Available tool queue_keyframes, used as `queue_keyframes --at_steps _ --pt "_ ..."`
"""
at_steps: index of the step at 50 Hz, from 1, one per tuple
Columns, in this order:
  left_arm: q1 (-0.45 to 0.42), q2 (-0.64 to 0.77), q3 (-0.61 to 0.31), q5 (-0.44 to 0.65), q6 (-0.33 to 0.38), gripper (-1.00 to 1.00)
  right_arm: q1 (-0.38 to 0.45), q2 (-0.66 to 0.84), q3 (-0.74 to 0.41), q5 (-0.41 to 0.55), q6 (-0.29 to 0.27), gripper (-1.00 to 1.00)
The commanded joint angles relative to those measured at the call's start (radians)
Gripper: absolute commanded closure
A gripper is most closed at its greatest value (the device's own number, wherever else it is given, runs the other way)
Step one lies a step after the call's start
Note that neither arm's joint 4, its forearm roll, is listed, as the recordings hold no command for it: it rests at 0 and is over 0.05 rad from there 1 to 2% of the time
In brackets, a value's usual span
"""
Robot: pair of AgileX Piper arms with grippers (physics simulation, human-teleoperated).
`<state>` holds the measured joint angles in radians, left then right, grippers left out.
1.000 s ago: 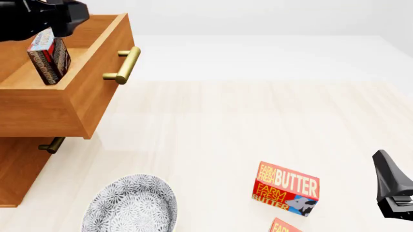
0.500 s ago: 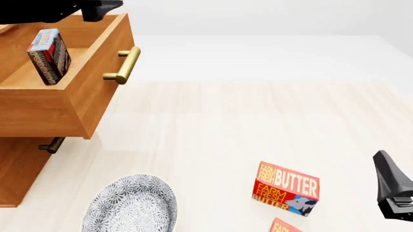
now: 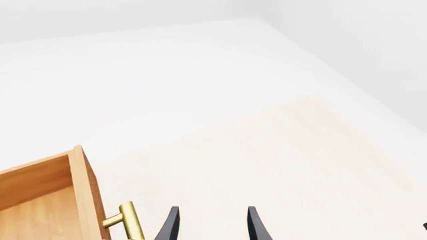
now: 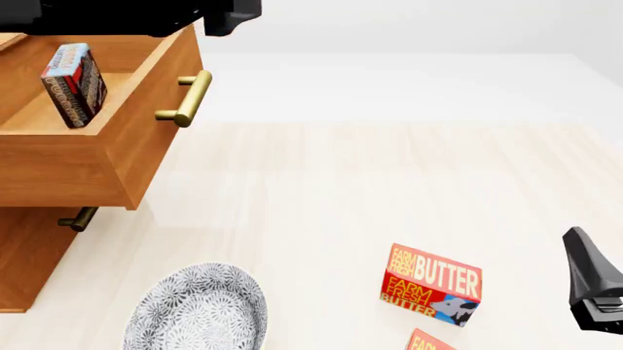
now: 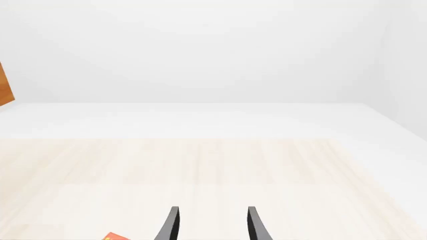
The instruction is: Put the chocolate pudding in the top drawer of the cabinet and close it.
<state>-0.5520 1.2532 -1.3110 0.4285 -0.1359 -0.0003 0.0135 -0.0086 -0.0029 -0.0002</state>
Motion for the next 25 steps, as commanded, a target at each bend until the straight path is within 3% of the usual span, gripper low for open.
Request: queue_keyframes --at_steps 1,12,25 --pt "-0.073 0.040 -0.002 -0.032 -0.076 -1.00 0.000 0.002 0.001 -0.003 0.000 -1.00" --pt "-0.114 0.066 0.036 -0.052 -0.172 -1.00 0.000 0.005 0.001 -0.005 0.000 -1.00" --pt "-0.122 0.117 -0.035 0.032 -0.186 -1.00 0.000 0.006 0.001 -0.006 0.000 -1.00"
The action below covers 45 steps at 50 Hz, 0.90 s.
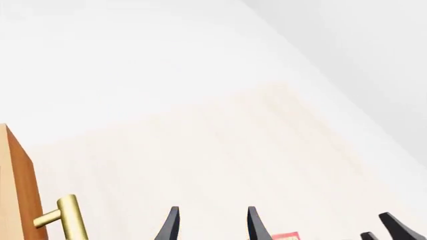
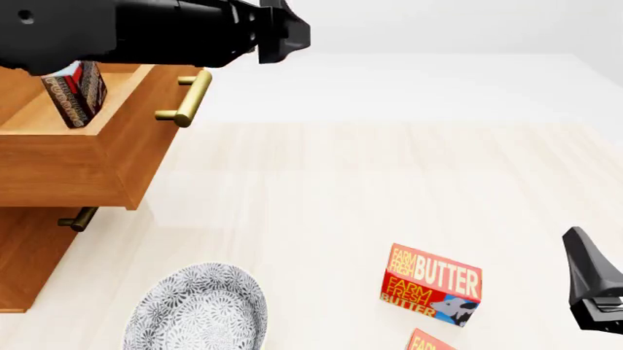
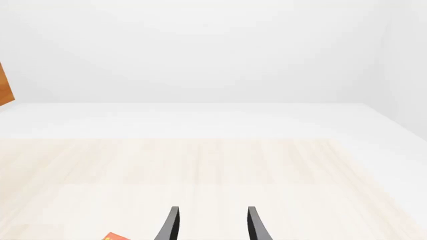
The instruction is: Put the chocolate pudding in the top drawer of the cabinet and close it.
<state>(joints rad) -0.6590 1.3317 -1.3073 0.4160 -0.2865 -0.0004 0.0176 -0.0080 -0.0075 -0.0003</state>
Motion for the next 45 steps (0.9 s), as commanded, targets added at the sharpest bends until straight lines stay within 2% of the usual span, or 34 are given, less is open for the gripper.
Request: queue_keyframes --at_steps 1,19,27,38,45 --pt "-0.019 0.048 -0.049 0.056 -0.031 -1.00 0.000 0.001 0.000 -0.001 0.000 -1.00" --pt "-0.052 0.152 -0.125 0.120 -0.072 -1.00 0.000 0.001 0.000 -0.001 0.000 -1.00" --pt "-0.040 0.175 -0.140 0.134 -0.082 -1.00 0.000 0.001 0.000 -0.001 0.000 -1.00" --pt "-0.026 0.188 -0.118 0.143 -0.122 -1.00 0.000 0.001 0.000 -0.001 0.000 -1.00" --pt "-0.017 0.181 -0.070 0.121 -0.155 -1.00 0.000 0.001 0.000 -0.001 0.000 -1.00"
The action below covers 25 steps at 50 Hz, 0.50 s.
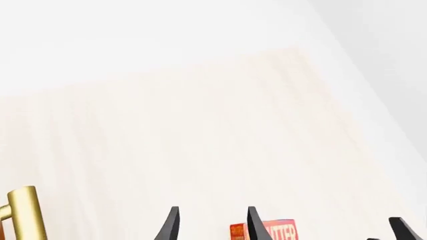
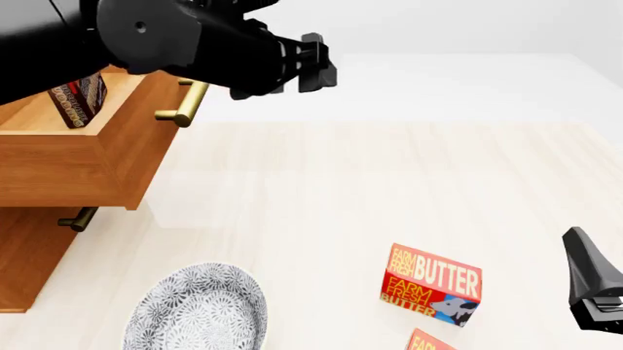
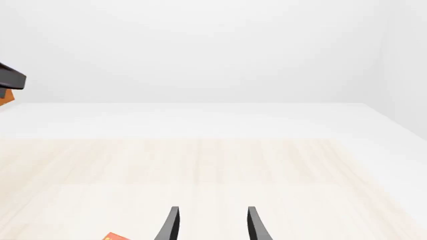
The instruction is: Put the chocolate pudding in the top drawer of the cabinet and close it.
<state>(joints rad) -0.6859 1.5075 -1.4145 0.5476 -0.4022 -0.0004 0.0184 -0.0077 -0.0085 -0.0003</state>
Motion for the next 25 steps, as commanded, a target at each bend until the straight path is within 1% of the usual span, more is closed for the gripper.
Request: queue_keyframes --at_steps 1,6,8,15,25 --pt "0.010 0.004 0.041 -0.012 -0.042 -1.00 0.000 0.000 0.000 0.000 0.000 -1.00" --pt "0.016 0.003 0.044 -0.012 -0.042 -1.00 0.000 0.000 0.000 0.000 0.000 -1.00" --pt "0.028 0.001 0.050 -0.011 -0.032 -1.00 0.000 0.000 0.000 0.000 0.000 -1.00" --pt "0.037 -0.006 0.087 -0.031 -0.049 -1.00 0.000 0.000 0.000 0.000 0.000 -1.00" --pt "0.052 -0.011 0.099 -0.035 -0.049 -1.00 0.000 0.000 0.000 0.000 0.000 -1.00"
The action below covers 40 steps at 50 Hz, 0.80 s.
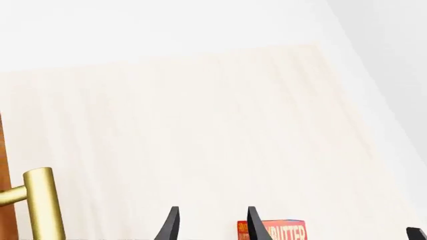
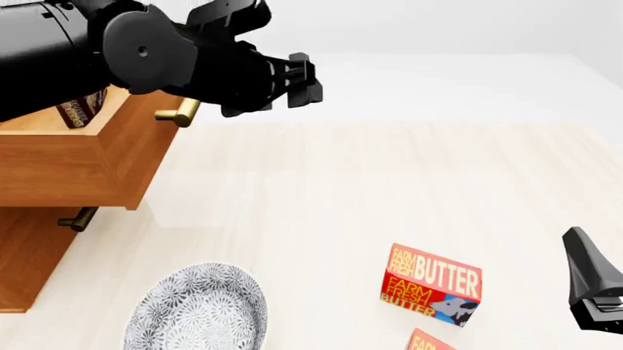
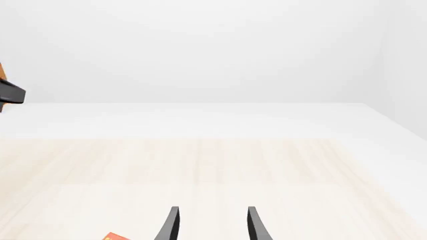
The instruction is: Put the chocolate pudding in the top drawer of the cabinet and close it.
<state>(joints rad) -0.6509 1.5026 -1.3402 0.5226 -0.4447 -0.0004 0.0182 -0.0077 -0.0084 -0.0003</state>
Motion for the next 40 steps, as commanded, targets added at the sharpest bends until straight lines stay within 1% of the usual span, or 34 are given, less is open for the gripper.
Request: queue_keyframes --at_steps 1,6,10,16,24,40 --pt "0.017 -0.006 0.026 -0.011 -0.008 -1.00 0.000 0.000 0.000 0.000 0.000 -1.00" --pt "0.026 -0.009 0.036 -0.022 -0.007 -1.00 0.000 0.000 0.000 0.000 0.000 -1.00" --pt "0.035 -0.018 0.061 -0.042 -0.019 -1.00 0.000 0.000 0.000 0.000 0.000 -1.00" --pt "0.035 -0.025 0.068 -0.041 -0.025 -1.00 0.000 0.000 0.000 0.000 0.000 -1.00" --pt "0.064 -0.048 0.116 -0.067 -0.036 -1.00 0.000 0.000 0.000 0.000 0.000 -1.00" --pt "0.089 -0.046 0.144 -0.096 -0.047 -1.00 0.000 0.000 0.000 0.000 0.000 -1.00"
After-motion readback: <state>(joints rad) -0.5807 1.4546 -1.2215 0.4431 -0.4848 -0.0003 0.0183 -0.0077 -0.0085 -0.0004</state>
